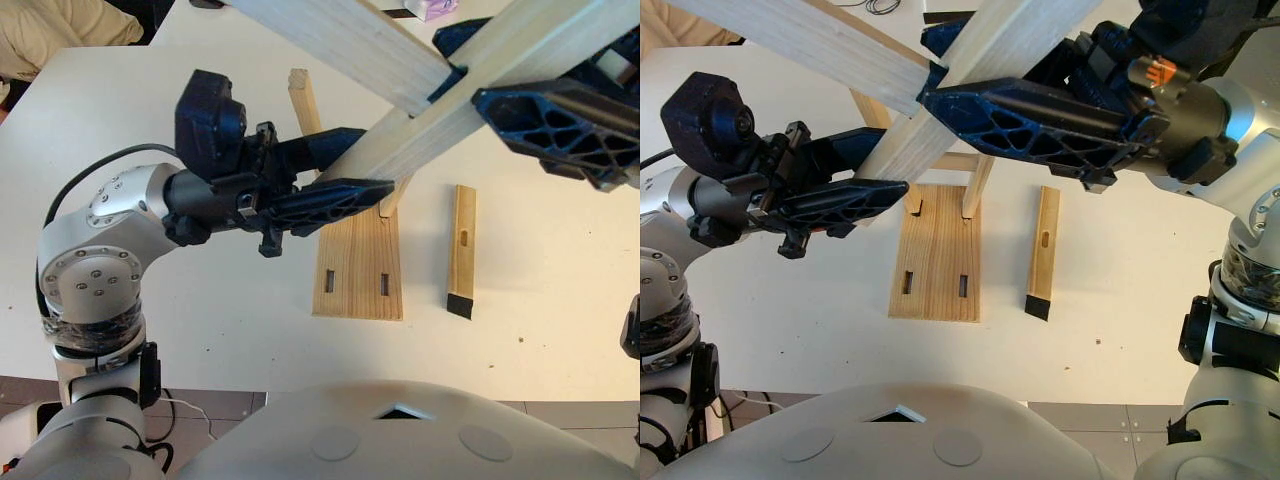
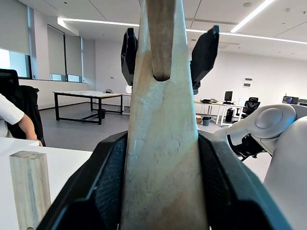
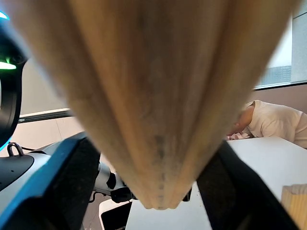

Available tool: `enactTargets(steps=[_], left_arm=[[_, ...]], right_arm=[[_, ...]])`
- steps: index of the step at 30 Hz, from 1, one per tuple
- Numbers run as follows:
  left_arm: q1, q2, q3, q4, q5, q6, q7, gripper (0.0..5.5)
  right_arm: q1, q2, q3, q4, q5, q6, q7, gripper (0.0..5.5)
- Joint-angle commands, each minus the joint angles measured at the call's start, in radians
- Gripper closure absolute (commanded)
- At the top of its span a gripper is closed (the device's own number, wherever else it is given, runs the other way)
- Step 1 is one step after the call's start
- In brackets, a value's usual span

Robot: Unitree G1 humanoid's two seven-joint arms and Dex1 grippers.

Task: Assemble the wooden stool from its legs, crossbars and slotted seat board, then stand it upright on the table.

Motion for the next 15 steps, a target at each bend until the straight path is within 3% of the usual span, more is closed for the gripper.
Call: enactTargets(steps=[1, 3, 11, 15], left_arm=[[-0.006, 0.009, 0.001, 0.009, 0.002, -0.012, -0.003, 3.47], [-0.006, 0.01, 0.003, 0.011, 0.002, -0.013, -0.003, 3.47], [-0.004, 0.021, 0.018, 0.036, 0.015, -0.005, 0.033, 3.47], [0.022, 0.046, -0.026, 0.021, 0.074, 0.019, 0.026, 2.65]], right_arm=[[0.012, -0.017, -0.001, -0.026, -0.045, 0.026, 0.052, 3.16], [0.02, -0.025, -0.003, -0.032, -0.065, 0.029, 0.075, 3.42], [0.084, -0.058, -0.012, -0.06, -0.222, 0.01, 0.169, 3.47], [0.084, -0.042, -0.047, -0.052, -0.216, -0.018, 0.133, 3.49]])
